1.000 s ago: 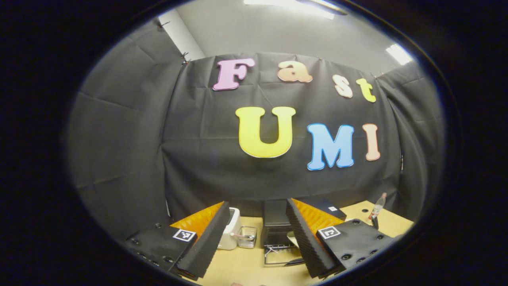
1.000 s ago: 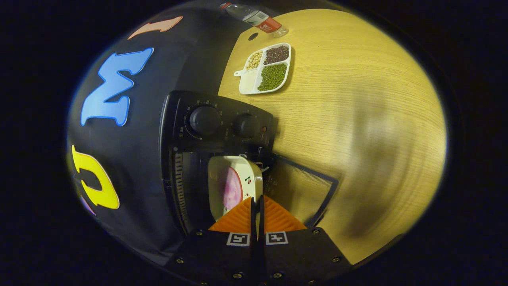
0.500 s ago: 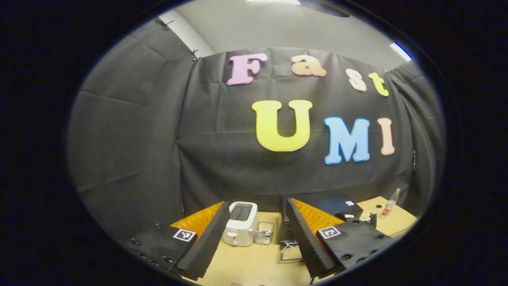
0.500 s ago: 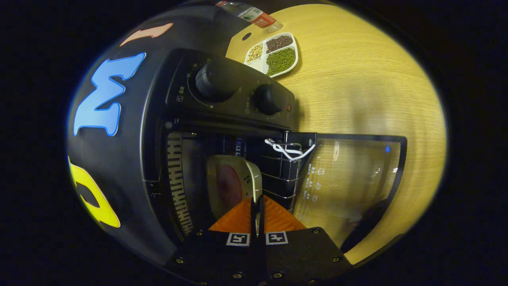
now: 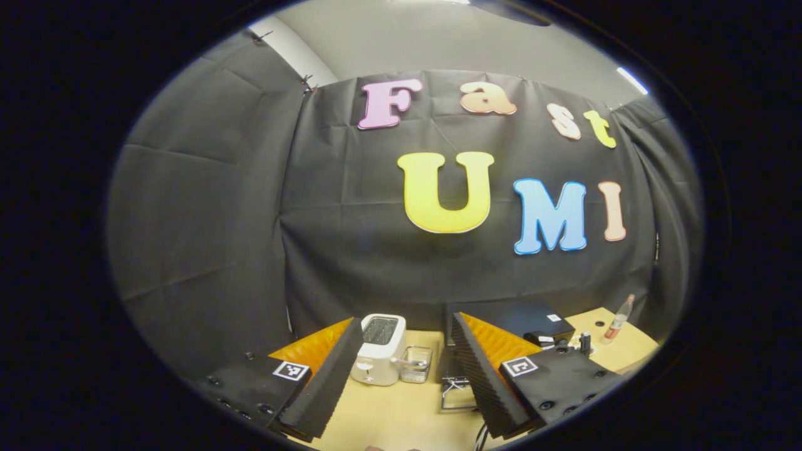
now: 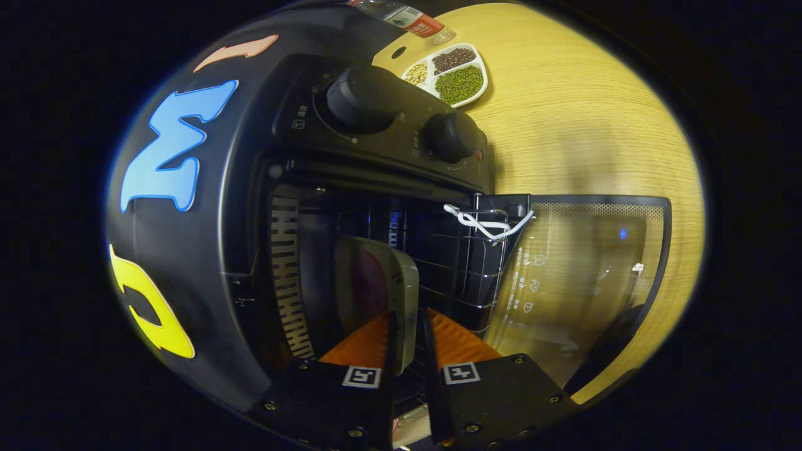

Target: Open the electric oven with the left hand, put the food in, and close the electric oven.

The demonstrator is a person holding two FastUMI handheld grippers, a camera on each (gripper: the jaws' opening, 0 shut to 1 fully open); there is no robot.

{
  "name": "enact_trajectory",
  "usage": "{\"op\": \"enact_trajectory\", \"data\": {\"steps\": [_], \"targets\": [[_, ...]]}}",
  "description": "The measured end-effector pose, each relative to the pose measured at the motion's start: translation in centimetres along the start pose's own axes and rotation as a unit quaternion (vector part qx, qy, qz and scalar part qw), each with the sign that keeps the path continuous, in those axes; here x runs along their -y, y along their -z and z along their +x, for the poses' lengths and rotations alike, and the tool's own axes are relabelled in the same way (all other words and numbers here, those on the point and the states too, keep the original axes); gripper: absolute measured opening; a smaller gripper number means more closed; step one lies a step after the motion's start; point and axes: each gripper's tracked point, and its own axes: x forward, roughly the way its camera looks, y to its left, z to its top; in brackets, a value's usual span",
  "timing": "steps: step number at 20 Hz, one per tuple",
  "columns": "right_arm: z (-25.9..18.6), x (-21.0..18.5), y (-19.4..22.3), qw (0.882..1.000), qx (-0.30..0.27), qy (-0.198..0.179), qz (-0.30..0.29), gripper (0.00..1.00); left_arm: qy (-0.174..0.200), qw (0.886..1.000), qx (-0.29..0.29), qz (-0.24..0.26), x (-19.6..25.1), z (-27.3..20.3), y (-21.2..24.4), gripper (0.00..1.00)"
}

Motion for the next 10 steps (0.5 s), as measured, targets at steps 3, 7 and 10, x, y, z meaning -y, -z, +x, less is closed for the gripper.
{"op": "enact_trajectory", "data": {"steps": [3,7,10], "targets": [[-2.1,1.5,0.0,0.997,-0.029,0.013,-0.067,0.35,0.017,1.0,0.005,-0.002,2.2,0.5,-0.2,0.96],[-6.2,3.0,-3.4,0.975,-0.034,0.023,-0.217,0.35,0.044,0.999,0.006,-0.002,5.8,1.0,-0.1,1.0],[-9.8,2.3,-6.5,0.944,-0.025,0.002,-0.329,0.34,0.066,0.998,0.0,-0.004,9.0,1.4,0.5,1.0]]}}
